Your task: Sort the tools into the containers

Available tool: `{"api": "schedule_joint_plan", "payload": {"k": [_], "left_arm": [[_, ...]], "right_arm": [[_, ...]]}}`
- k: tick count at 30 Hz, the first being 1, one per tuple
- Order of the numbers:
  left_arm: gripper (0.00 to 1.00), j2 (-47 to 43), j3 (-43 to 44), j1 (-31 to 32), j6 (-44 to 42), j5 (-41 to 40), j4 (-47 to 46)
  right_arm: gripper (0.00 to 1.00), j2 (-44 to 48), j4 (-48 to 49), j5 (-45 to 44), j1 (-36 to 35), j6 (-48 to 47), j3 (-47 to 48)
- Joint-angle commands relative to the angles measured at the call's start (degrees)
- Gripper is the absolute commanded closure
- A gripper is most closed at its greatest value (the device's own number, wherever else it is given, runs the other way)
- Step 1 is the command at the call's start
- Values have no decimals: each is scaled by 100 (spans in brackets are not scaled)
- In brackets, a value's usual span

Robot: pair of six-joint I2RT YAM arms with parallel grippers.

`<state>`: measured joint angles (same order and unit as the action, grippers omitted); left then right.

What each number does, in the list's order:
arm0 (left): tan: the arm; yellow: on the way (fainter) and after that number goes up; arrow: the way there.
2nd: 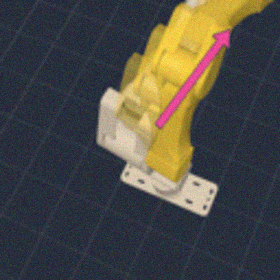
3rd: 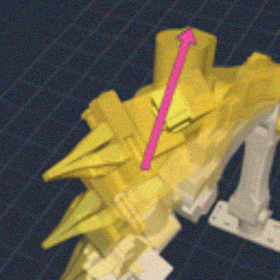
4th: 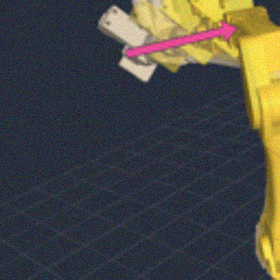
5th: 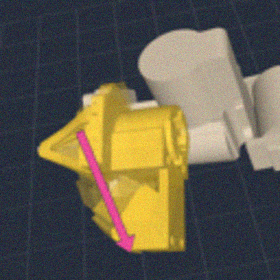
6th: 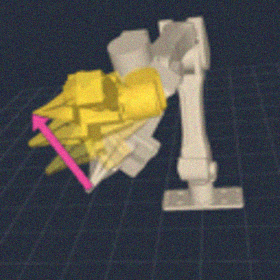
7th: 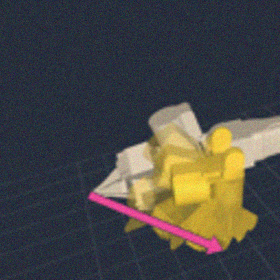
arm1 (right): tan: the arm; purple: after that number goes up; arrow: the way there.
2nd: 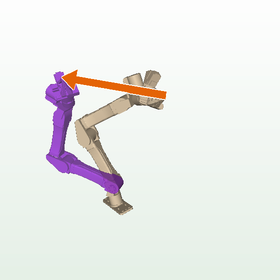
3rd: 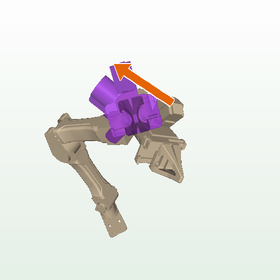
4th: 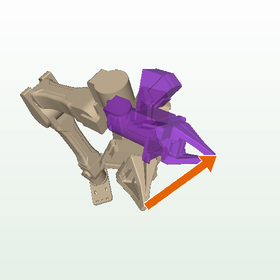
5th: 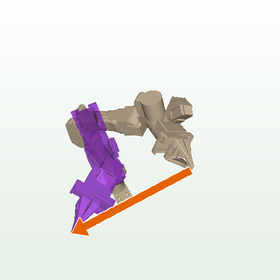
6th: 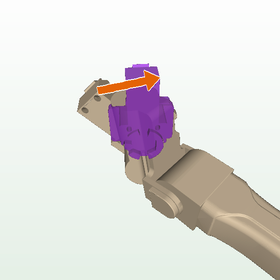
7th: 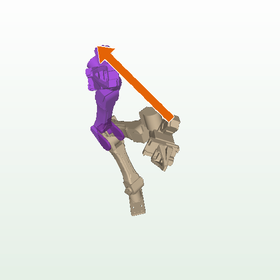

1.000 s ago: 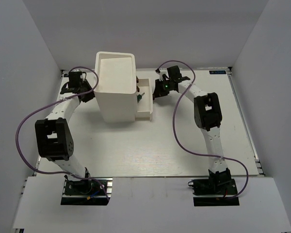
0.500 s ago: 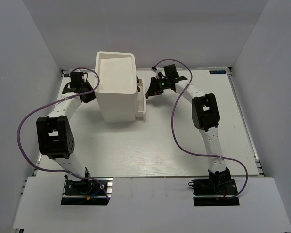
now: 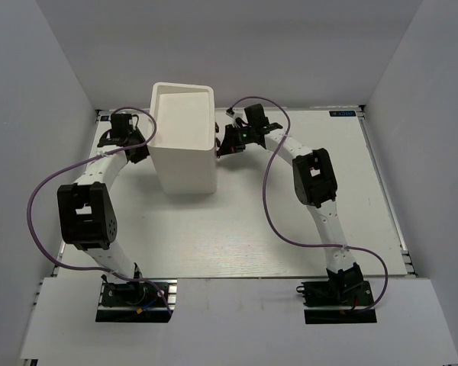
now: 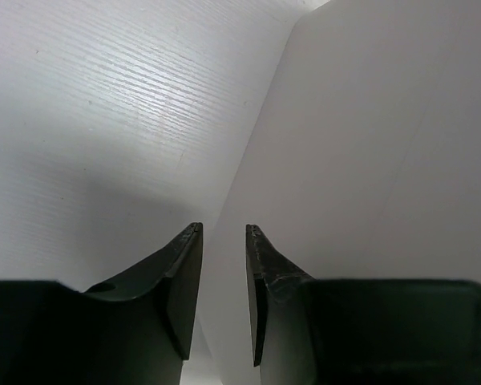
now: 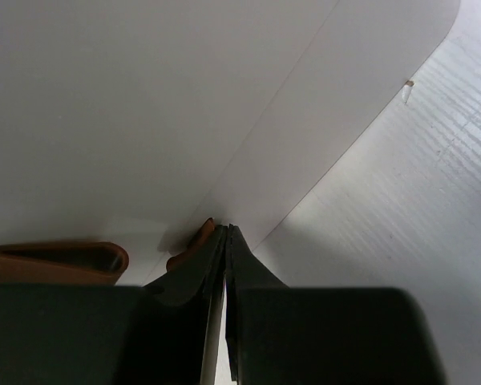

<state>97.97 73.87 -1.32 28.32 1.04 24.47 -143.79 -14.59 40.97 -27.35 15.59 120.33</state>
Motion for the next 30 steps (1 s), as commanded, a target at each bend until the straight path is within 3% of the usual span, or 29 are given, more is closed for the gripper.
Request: {"api": "schedule_joint_plan", "payload": {"k": [1, 4, 7, 11, 14, 17, 18, 21, 24, 28, 30], "left_arm": [[61, -279, -30, 106, 51, 169, 5], [59, -332, -30, 106, 103, 169, 5], [48, -454, -30, 106, 156, -33, 207], [24, -682, 40, 0, 367, -708, 725], [12, -928, 111, -140, 552, -1139, 1314], [7, -1622, -187, -254, 552, -1272, 1429], [6, -2024, -275, -254, 552, -1273, 1481], [4, -2797, -601, -254, 219, -1089, 1552], [3, -3467, -1066, -254, -404, -318, 1272], [0, -4505, -1751, -140, -1398, 2359, 489], [0, -4873, -1814, -140, -1582, 2655, 576]], "right_arm": [[92, 44, 44, 886, -350, 313, 219], [92, 105, -43, 790, -332, 208, 210], [85, 245, -220, 431, -244, 32, 87], [67, 850, -552, -176, -60, -609, -352], [43, 1289, -1036, -625, 229, -1180, -589], [13, 1939, -1336, -1151, 502, -2093, -1412], [9, 2099, -1397, -1205, 546, -2244, -1590], [9, 3003, -1424, -1460, 749, -2719, -2381], [9, 3505, -1555, -2170, 793, -2667, -2848], [9, 4050, -2266, -3251, 819, -2334, -2910], [9, 4279, -2503, -3463, 819, -2377, -3059]]}}
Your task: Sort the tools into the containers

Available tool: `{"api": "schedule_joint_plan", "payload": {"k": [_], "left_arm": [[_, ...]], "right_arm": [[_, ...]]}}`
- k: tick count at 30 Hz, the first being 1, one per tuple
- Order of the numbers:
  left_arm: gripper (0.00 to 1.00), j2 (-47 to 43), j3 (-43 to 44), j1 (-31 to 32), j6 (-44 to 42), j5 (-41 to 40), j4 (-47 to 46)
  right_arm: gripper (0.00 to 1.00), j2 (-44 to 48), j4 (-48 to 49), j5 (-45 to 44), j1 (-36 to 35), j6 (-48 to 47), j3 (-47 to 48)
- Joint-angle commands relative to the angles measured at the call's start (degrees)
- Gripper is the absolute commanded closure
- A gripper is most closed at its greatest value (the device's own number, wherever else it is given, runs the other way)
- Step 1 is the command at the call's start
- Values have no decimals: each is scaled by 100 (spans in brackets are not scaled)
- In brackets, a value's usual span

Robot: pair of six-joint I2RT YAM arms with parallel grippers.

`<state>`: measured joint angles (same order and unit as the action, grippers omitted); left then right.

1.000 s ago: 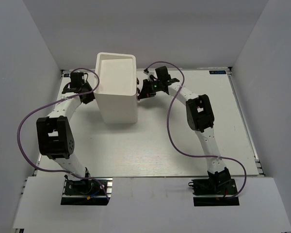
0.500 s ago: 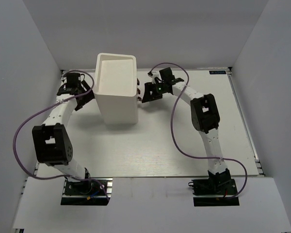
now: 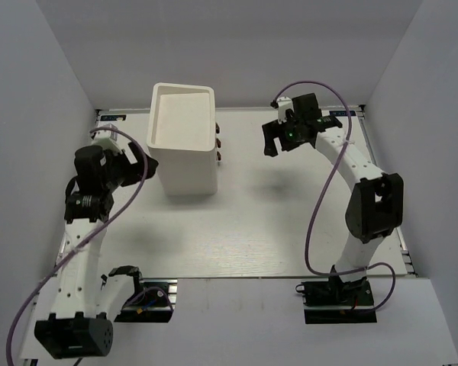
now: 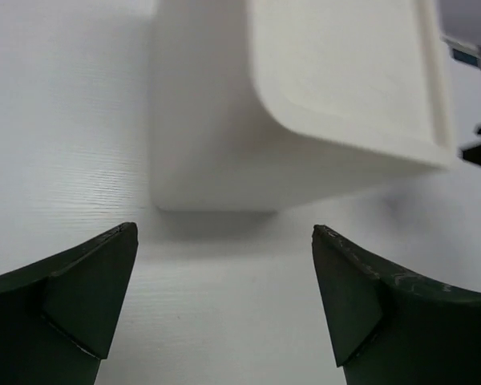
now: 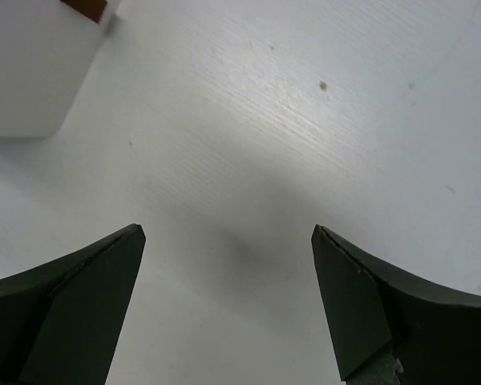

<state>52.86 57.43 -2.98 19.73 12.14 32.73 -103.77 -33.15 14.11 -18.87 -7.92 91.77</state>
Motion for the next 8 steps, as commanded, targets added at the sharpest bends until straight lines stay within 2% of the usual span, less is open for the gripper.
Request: {"api": "schedule_joint_plan", "payload": {"k": [1, 4, 8], "left_arm": [[0, -443, -171, 26, -785, 1546, -154], [0, -776, -293, 26, -935, 1546, -13], [0, -917, -495, 26, -935, 1713, -65]], "right_arm": [[9, 487, -597, -813, -29, -86, -299], [9, 1156, -298, -822, -37, -200, -1062], [9, 1876, 1, -796, -37, 36, -1625]]}}
